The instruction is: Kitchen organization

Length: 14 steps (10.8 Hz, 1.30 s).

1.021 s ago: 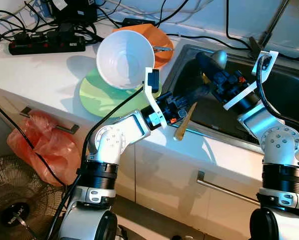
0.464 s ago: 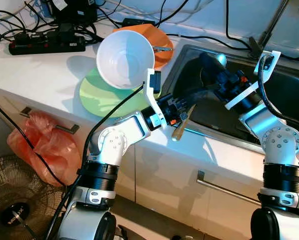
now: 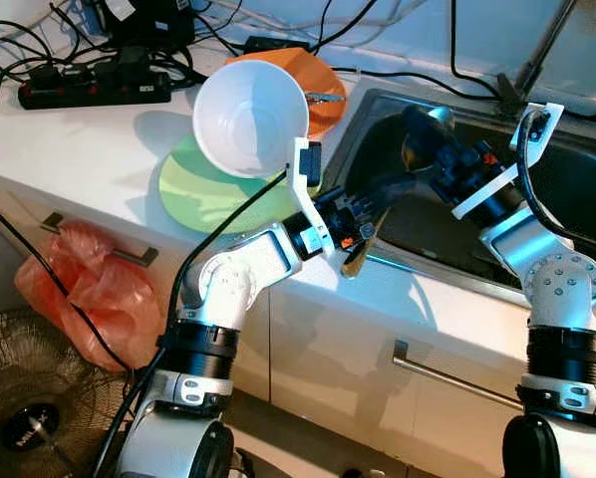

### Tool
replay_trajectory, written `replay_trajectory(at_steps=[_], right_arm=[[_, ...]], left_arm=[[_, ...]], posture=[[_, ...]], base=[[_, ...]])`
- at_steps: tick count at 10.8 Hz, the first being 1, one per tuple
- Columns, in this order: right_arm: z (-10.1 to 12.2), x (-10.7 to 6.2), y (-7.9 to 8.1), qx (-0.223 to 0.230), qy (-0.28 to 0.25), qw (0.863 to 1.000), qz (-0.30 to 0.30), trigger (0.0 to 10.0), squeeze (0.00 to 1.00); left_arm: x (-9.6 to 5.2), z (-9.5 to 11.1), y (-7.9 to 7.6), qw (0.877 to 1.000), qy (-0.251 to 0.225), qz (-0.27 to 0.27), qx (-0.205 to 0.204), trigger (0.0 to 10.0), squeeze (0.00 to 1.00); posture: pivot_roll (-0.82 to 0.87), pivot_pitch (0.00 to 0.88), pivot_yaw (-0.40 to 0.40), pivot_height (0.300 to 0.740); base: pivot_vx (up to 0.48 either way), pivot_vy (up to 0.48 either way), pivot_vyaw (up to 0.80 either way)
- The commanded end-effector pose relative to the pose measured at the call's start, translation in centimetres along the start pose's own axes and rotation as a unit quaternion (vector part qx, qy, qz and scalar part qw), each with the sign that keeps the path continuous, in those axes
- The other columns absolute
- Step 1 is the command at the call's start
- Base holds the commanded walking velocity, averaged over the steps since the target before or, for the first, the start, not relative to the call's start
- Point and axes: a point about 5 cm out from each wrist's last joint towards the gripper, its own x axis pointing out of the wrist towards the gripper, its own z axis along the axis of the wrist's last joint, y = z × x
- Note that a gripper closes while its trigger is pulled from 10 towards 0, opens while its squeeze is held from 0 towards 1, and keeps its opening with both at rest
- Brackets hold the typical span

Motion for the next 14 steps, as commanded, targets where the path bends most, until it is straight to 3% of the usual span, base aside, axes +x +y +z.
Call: replay_trajectory(at_steps=[1,3,6,7,8,9,10,11,12,14], right_arm=[[-0.2,-0.7,-0.4,-0.011,0.012,1.000,-0.011,0.0,0.00],[-0.1,-0.6,-0.4,-0.014,0.012,1.000,-0.013,0.0,0.00],[0.5,-0.5,-1.0,-0.036,-0.005,0.998,-0.049,0.0,0.00],[1.1,-0.5,-2.6,-0.083,-0.018,0.988,-0.132,0.0,0.00],[1.8,-0.8,-4.4,-0.129,-0.025,0.967,-0.218,0.0,0.00],[2.2,-1.1,-5.4,-0.145,-0.034,0.952,-0.269,0.0,0.00],[2.7,-1.7,-6.8,-0.169,-0.043,0.927,-0.333,0.0,0.00],[3.0,-2.1,-7.6,-0.177,-0.052,0.913,-0.365,0.0,0.00],[3.3,-2.9,-9.0,-0.192,-0.060,0.885,-0.420,0.0,0.00],[3.0,-3.0,-9.4,-0.215,-0.051,0.874,-0.434,0.0,0.00]], left_arm=[[-0.4,2.7,0.0,0.997,-0.062,0.021,0.030,10.0,1.00],[-0.1,2.9,-0.1,0.996,-0.068,0.026,0.041,10.0,1.00],[0.3,1.7,-0.8,0.995,-0.040,0.035,0.082,10.0,1.00],[-0.1,1.2,-0.4,0.991,-0.013,0.054,0.120,10.0,1.00],[-0.7,1.0,-0.2,0.988,0.003,0.065,0.141,10.0,1.00],[-0.9,0.8,-0.3,0.987,0.010,0.067,0.149,10.0,1.00],[-1.4,0.5,-0.3,0.985,0.019,0.070,0.157,10.0,1.00],[-1.8,0.3,-0.3,0.984,0.028,0.072,0.162,10.0,1.00],[-2.8,-0.3,-0.2,0.980,0.056,0.081,0.174,10.0,1.00],[-3.9,-0.6,0.1,0.972,0.083,0.099,0.198,10.0,1.00]], posture=[[0.05,0.081,-0.015,0.740],[0.05,0.084,-0.017,0.740],[0.05,0.085,-0.016,0.740],[0.05,0.086,-0.015,0.740],[0.05,0.086,-0.015,0.740],[0.07,0.087,-0.016,0.740],[0.08,0.088,-0.019,0.740],[0.08,0.088,-0.019,0.740],[0.09,0.091,-0.019,0.740],[0.11,0.100,-0.011,0.740]], base=[[0.000,0.000,0.00],[0.000,0.000,0.00],[0.000,0.000,0.00],[0.000,0.000,0.00],[0.000,0.000,0.00],[0.000,0.000,0.00],[0.000,0.000,0.00],[0.000,0.000,0.00],[0.000,0.000,0.00],[0.000,0.000,0.00]])
